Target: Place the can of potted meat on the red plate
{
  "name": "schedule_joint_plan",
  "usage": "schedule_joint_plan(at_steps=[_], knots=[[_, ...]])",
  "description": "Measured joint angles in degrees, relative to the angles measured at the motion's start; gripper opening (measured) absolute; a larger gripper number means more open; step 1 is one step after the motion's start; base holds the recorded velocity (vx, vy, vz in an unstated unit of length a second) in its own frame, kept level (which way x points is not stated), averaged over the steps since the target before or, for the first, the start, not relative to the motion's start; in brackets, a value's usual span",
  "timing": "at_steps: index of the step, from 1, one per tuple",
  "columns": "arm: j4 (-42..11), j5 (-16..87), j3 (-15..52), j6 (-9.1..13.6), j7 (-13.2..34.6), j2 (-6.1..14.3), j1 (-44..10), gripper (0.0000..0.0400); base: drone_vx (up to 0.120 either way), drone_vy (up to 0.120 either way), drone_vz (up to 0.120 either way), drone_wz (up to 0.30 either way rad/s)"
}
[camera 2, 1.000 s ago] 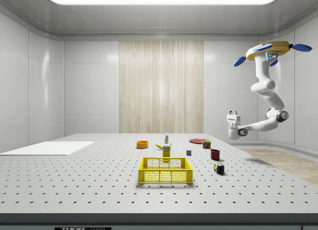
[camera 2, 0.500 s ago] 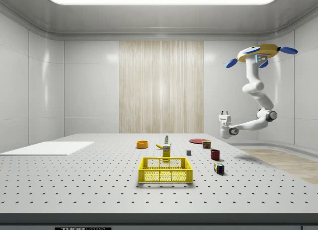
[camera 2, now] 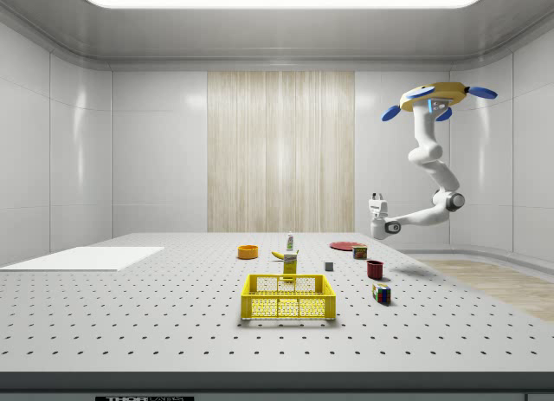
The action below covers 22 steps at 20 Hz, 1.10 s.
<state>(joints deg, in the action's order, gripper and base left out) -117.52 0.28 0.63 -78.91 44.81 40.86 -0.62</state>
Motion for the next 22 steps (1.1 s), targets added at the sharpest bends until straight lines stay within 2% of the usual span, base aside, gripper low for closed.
schedule_joint_plan(at_steps=[10,17,22], knots=[[-0.3,2.1,1.5,-0.4,0.3,0.3,-0.5,0.04,0.12,-0.12,0.0,0.0],[-1.0,8.1,5.8,-0.8,1.1,0.6,-1.8,0.04,0.12,-0.12,0.0,0.0],[-3.2,19.1,13.5,-1.3,2.6,1.3,-4.2,0.04,0.0,-0.12,-0.008,0.0]])
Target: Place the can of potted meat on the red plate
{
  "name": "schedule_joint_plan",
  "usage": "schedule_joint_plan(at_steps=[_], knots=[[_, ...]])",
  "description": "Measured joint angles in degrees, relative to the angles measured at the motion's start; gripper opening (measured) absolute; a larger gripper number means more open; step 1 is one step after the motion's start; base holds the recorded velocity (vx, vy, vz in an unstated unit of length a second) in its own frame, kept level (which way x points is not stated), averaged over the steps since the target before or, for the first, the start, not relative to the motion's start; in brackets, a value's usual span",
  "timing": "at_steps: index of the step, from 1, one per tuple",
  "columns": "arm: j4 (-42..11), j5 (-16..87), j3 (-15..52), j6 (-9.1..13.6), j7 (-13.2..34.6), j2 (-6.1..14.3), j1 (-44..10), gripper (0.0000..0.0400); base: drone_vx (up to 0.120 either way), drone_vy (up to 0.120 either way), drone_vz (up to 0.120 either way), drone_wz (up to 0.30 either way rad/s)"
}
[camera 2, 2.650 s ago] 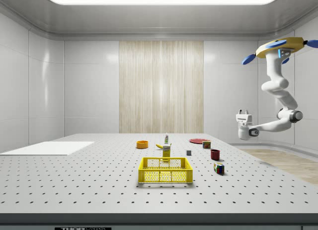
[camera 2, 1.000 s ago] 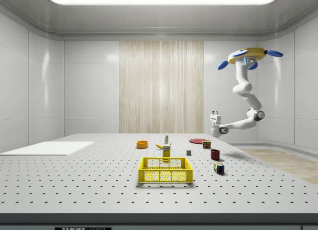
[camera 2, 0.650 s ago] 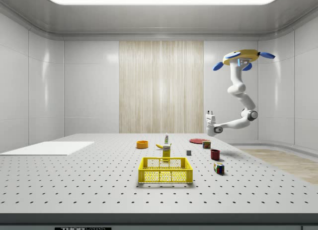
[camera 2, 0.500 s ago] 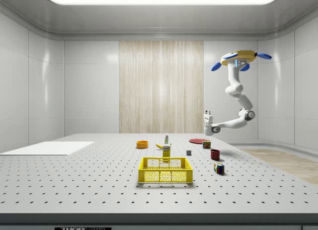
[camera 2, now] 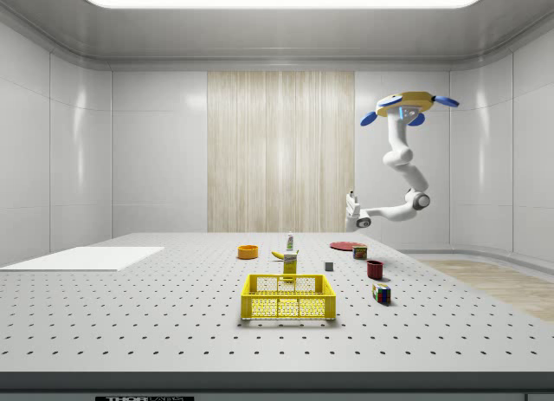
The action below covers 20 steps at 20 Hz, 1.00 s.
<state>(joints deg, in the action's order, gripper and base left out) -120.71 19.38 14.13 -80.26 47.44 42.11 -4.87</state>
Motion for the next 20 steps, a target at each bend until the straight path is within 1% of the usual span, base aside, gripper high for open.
schedule_joint_plan(at_steps=[3,5,8,10,11,13,15,18,20], knots=[[-3.9,11.7,8.0,-0.6,1.9,0.9,-2.7,0.04,0.0,-0.12,-0.12,0.0],[-8.5,22.2,14.7,-1.1,4.0,2.0,-5.3,0.04,0.0,-0.12,-0.12,0.0],[-18.6,41.0,25.7,-1.5,9.0,4.2,-10.5,0.04,0.0,-0.12,-0.12,0.0],[-26.2,54.0,32.6,-0.9,13.6,5.9,-15.3,0.04,0.0,-0.12,-0.12,0.0],[-29.7,60.2,35.7,-0.2,16.2,6.7,-18.0,0.04,0.0,-0.12,-0.12,0.0],[-35.5,70.9,41.1,2.0,21.3,8.3,-24.1,0.04,0.0,-0.12,-0.1,0.0],[-39.5,79.2,45.4,4.7,26.1,9.8,-30.3,0.04,0.0,-0.02,-0.1,0.0],[-42.8,87.1,50.0,8.6,31.8,11.9,-38.5,0.04,0.0,0.0,-0.12,0.0],[-43.9,90.2,52.2,10.5,34.6,13.2,-42.8,0.04,0.0,0.0,-0.12,0.0]])
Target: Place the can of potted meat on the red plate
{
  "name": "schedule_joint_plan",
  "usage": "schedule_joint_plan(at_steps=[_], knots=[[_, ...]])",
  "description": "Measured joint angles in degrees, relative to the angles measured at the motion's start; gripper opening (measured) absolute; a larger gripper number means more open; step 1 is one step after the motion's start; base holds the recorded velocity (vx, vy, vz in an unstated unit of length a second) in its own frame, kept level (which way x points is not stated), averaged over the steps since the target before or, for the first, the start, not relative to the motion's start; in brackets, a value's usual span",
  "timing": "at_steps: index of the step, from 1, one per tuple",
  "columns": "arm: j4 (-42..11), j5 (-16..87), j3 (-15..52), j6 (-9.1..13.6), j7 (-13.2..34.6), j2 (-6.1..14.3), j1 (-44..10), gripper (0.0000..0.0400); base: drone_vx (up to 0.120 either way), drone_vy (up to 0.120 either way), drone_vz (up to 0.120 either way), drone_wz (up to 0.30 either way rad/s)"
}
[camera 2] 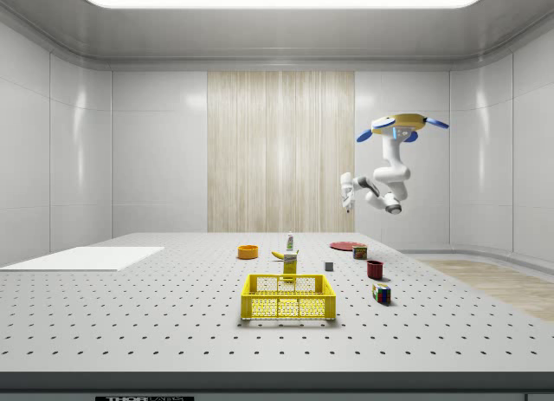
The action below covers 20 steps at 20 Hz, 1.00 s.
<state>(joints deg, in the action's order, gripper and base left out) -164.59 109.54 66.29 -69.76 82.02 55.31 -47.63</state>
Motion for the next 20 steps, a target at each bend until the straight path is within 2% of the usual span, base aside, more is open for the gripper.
schedule_joint_plan(at_steps=[4,8,16,20], knots=[[-1.0,3.1,2.8,2.3,3.7,2.2,-5.7,0.04,-0.11,0.0,-0.12,0.0],[-1.3,4.0,4.3,3.0,5.9,3.9,-8.9,0.04,-0.12,0.0,-0.12,0.0],[-1.3,3.7,6.1,2.1,8.1,6.8,-11.9,0.04,-0.115,0.0,-0.12,0.0],[-1.2,3.1,6.6,1.2,8.7,8.1,-12.6,0.04,0.0,0.1,-0.12,0.0]])
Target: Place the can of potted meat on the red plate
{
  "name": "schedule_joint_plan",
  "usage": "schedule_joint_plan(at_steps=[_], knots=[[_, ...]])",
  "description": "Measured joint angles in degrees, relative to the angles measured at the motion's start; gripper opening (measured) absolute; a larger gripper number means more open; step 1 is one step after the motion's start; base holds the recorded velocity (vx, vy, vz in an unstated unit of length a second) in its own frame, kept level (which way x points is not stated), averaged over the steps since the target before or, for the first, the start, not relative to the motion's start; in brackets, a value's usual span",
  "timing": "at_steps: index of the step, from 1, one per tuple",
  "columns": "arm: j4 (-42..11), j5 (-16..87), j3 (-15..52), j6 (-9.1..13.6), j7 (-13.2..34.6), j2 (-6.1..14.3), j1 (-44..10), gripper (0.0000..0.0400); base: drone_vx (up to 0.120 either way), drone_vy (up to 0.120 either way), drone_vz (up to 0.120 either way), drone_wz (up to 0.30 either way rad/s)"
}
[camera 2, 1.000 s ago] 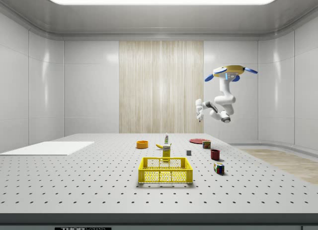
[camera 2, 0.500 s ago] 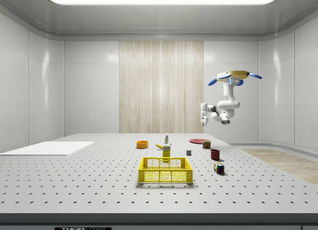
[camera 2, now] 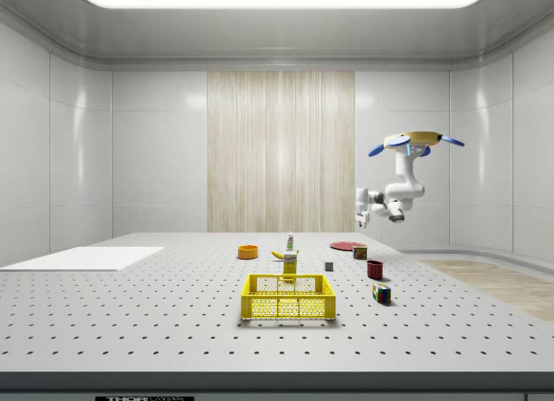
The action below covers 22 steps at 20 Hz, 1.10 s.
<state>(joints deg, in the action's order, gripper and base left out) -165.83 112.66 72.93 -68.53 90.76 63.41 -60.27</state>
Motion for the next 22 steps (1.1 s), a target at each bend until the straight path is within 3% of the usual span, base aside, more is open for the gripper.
schedule_joint_plan(at_steps=[9,12,22], knots=[[0.2,-1.4,1.0,-2.3,1.1,2.7,-1.2,0.04,0.0,0.004,-0.116,0.0],[0.2,-1.8,1.3,-3.0,1.4,3.6,-1.5,0.04,0.093,0.0,-0.12,0.0],[0.4,-3.2,2.1,-5.5,2.2,6.3,-2.4,0.04,0.024,0.0,-0.108,0.0]])
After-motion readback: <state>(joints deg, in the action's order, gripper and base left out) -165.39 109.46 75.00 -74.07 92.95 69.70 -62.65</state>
